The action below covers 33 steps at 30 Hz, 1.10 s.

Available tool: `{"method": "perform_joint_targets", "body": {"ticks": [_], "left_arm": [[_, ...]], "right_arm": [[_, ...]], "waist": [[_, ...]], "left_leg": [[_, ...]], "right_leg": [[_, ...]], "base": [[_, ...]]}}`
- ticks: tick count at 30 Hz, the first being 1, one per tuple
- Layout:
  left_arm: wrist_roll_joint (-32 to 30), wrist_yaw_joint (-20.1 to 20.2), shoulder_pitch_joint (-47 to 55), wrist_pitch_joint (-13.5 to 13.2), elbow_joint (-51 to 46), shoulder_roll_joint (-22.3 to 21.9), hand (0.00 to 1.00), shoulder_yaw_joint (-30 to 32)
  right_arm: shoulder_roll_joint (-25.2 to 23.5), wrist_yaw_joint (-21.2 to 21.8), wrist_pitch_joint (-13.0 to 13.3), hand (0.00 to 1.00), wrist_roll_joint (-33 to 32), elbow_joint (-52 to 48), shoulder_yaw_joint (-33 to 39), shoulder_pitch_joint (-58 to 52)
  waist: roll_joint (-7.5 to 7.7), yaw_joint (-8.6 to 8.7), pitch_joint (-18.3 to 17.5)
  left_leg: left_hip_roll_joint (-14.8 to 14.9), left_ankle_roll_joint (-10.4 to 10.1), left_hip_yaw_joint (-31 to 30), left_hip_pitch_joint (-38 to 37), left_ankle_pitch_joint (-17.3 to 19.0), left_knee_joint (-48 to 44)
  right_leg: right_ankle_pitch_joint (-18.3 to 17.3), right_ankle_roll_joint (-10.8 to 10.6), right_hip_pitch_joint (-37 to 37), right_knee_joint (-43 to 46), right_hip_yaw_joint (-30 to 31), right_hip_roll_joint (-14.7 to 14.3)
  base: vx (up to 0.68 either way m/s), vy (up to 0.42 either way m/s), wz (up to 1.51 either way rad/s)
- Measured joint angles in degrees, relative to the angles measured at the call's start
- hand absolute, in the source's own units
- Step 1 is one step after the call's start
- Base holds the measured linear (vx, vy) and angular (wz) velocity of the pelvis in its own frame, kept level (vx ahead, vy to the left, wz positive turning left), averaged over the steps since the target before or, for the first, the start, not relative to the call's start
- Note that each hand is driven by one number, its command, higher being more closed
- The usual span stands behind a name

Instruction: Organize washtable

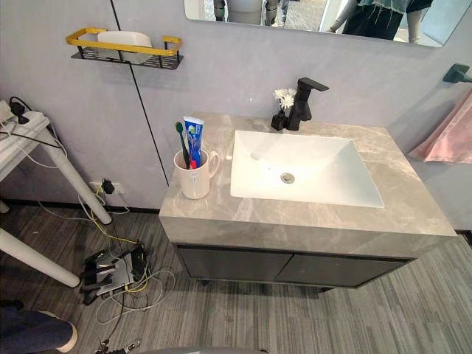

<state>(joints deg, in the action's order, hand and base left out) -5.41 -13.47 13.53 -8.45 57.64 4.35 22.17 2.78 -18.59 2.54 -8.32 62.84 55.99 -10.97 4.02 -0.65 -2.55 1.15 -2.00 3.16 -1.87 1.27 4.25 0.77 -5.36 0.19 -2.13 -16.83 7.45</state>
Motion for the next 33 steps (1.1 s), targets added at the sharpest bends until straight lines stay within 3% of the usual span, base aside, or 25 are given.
{"method": "perform_joint_targets", "body": {"ticks": [5,6,12,14,16,18,22,26,29,33], "left_arm": [[0.4,1.2,-1.3,-0.1,1.6,-1.5,0.0,4.7],[0.9,1.3,-1.3,-0.1,1.6,-1.9,1.0,5.1],[6.7,2.3,-1.3,0.0,2.8,-1.9,1.0,4.9],[12.2,2.5,-1.9,0.4,1.9,-1.9,1.0,3.3],[18.9,2.3,-0.8,0.4,-6.1,-2.0,1.0,0.5],[20.7,1.5,-0.2,0.2,-16.7,-2.6,1.0,-1.1],[20.5,-0.6,1.7,-3.7,-44.1,-4.2,1.0,-6.0],[18.8,-0.7,1.8,-4.5,-55.6,-4.5,1.0,-11.7],[13.1,0.2,2.7,-4.7,-65.0,-4.2,1.0,-19.0],[9.5,4.8,3.7,-4.7,-72.8,-3.6,1.0,-23.9]], "right_arm": [[-5.5,6.8,-1.5,0.0,0.0,3.8,-3.3,-0.1],[-5.8,7.7,-1.5,0.0,0.1,3.8,-5.5,0.1],[-5.1,9.8,-0.4,0.0,2.5,3.8,-18.7,3.0],[-4.3,10.1,-0.4,0.0,3.4,3.7,-24.1,3.5],[-3.7,10.1,-0.3,0.0,4.0,3.4,-28.0,3.5],[-2.9,10.0,-0.1,0.0,4.5,3.2,-30.5,3.5],[-1.3,9.9,1.0,0.0,5.7,1.4,-36.0,2.4],[-1.1,9.9,1.4,0.0,6.6,0.8,-37.0,2.0],[-0.8,10.1,1.6,0.0,6.8,0.8,-39.0,1.8],[-0.6,10.9,2.1,0.0,6.9,0.8,-39.0,1.3]], "waist": [[-0.38,-0.02,-0.2],[-0.2,-0.02,-0.1],[0.08,-0.11,0.1],[-0.05,-0.25,0.2],[-0.23,-0.29,0.2],[-0.59,-0.37,0.2],[-1.68,-0.45,-0.1],[-2.4,-0.47,0.0],[-2.11,-0.81,-0.1],[-2.22,-1.68,-0.1]], "left_leg": [[-0.7,0.2,-1.1,-0.7,0.0,0.9],[-0.9,0.2,-1.5,-0.8,0.0,0.9],[-1.4,0.4,-2.9,-1.0,-0.1,0.8],[-1.5,0.5,-3.3,-1.0,-0.2,0.7],[-1.5,0.7,-4.2,-0.8,-0.3,0.7],[-1.3,0.7,-4.6,-0.6,-0.3,0.8],[-1.2,1.1,-5.0,0.1,-0.8,0.8],[-1.3,1.1,-5.1,-0.5,-0.8,0.8],[-1.0,1.0,-4.9,-0.7,-0.6,-0.2],[-0.8,1.1,-4.4,0.3,1.1,-2.3]], "right_leg": [[-0.6,-0.4,0.8,-0.1,-1.0,0.6],[-0.6,-0.3,1.2,-0.1,-1.4,0.8],[-0.9,0.1,2.1,0.0,-2.7,1.3],[-1.0,0.1,2.3,0.0,-3.3,1.4],[-1.5,-0.3,2.4,0.4,-3.6,1.5],[-2.1,0.0,1.9,1.0,-4.1,1.4],[-1.9,-0.2,1.7,1.0,-5.0,1.3],[-1.9,-0.2,2.9,0.6,-5.3,1.4],[-1.9,-0.2,3.8,0.4,-5.6,1.6],[-1.9,-0.2,3.8,0.5,-4.8,1.7]], "base": [[0.08,0.03,0.12],[0.05,0.03,0.2],[0.01,0.017,0.14],[-0.04,-0.008,0.1],[-0.03,-0.017,0.17],[-0.05,-0.026,0.14],[0.0,-0.011,0.06],[0.05,0.01,0.08],[0.01,-0.005,0.06],[-0.04,0.005,-0.1]]}}
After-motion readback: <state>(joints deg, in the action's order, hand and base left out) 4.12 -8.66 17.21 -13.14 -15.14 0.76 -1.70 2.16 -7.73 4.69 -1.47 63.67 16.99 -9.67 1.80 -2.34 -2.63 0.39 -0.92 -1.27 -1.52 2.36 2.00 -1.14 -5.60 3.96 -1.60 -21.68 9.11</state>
